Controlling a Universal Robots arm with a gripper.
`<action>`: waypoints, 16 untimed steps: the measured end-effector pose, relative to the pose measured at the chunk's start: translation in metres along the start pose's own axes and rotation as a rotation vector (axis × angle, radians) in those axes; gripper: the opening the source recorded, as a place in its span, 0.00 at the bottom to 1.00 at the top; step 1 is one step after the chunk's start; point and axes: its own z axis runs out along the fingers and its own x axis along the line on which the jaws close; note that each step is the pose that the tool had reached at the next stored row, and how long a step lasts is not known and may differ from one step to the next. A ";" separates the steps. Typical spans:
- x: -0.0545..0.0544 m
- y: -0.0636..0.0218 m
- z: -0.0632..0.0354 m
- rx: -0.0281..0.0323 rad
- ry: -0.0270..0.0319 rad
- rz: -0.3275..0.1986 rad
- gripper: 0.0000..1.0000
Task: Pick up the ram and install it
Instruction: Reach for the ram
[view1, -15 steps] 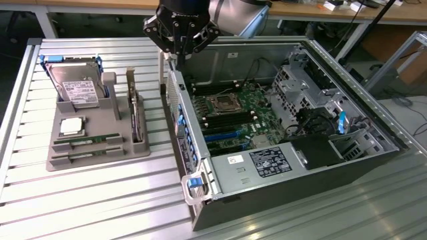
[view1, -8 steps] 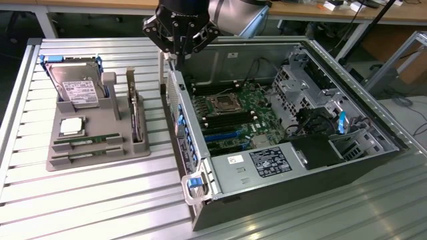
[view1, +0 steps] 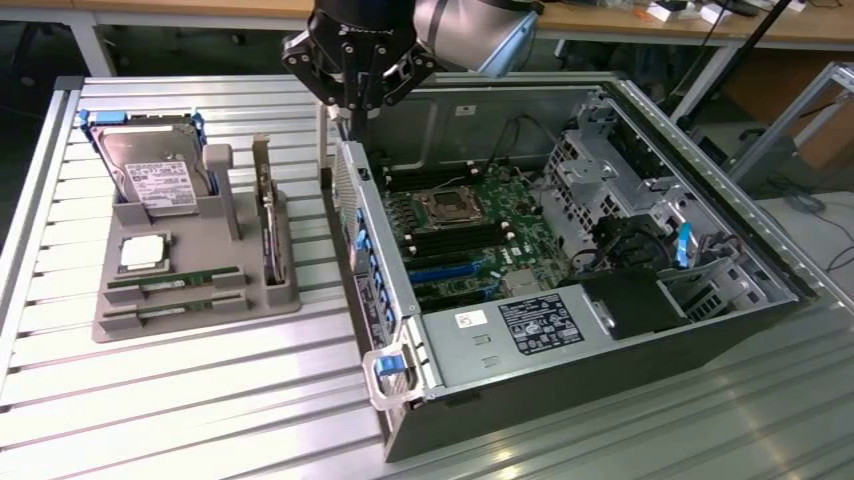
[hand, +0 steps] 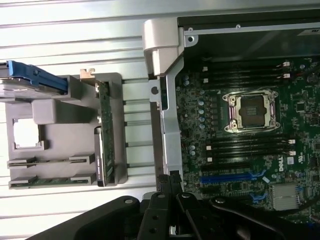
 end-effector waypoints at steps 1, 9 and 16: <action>0.000 0.0000 0.0000 0.0000 0.0000 0.000 0.10; 0.004 -0.0003 -0.0001 0.0000 0.0000 0.000 0.10; 0.007 -0.0005 -0.0002 0.0001 0.0000 0.000 0.10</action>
